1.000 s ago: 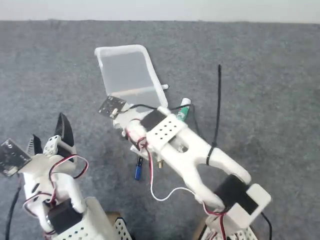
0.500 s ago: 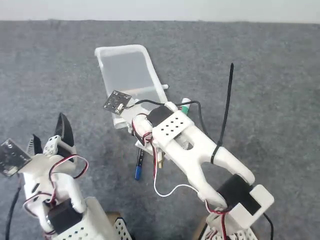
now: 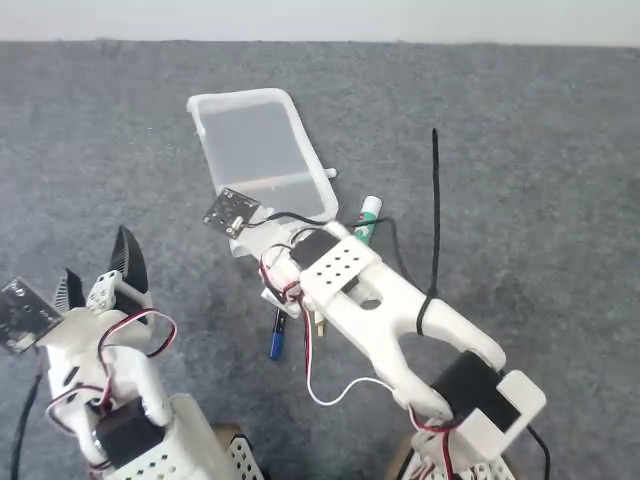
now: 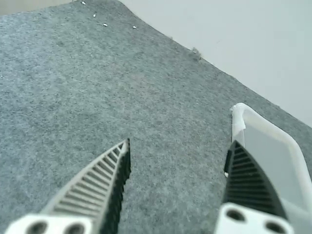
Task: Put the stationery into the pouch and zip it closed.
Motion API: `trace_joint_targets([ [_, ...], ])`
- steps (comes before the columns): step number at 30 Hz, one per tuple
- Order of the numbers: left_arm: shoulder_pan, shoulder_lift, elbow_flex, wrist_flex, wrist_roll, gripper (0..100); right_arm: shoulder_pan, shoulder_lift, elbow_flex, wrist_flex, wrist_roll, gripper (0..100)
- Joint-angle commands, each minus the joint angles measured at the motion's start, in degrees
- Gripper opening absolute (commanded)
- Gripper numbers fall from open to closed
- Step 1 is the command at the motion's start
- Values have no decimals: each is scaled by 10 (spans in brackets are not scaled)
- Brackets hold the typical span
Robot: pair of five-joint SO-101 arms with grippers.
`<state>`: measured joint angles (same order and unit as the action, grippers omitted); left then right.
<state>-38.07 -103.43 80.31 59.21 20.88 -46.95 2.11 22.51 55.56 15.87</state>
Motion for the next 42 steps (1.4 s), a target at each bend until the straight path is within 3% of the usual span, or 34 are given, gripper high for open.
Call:
trace_joint_targets([
  [1, -3, -11, -5, -14, 6, 298, -14, -35, -2, -23, -9, 166],
  [7, -3, -11, -5, -14, 6, 298, -21, 26, -11, -80, -4, 166],
  [17, -3, -11, -5, -14, 6, 298, -18, 131, -116, -34, -4, 165],
  [22, -3, -11, -5, -12, 5, 298, -17, 150, -139, -33, -4, 1],
  [23, -3, -11, -5, -12, 4, 298, -17, 148, -138, -31, -3, 7],
  [29, -2, -11, -5, -11, -7, 299, 0, 80, -121, 15, 22, 8],
  [42, 85, -11, -6, 18, -22, 355, 20, -160, 57, -71, 25, 7],
])
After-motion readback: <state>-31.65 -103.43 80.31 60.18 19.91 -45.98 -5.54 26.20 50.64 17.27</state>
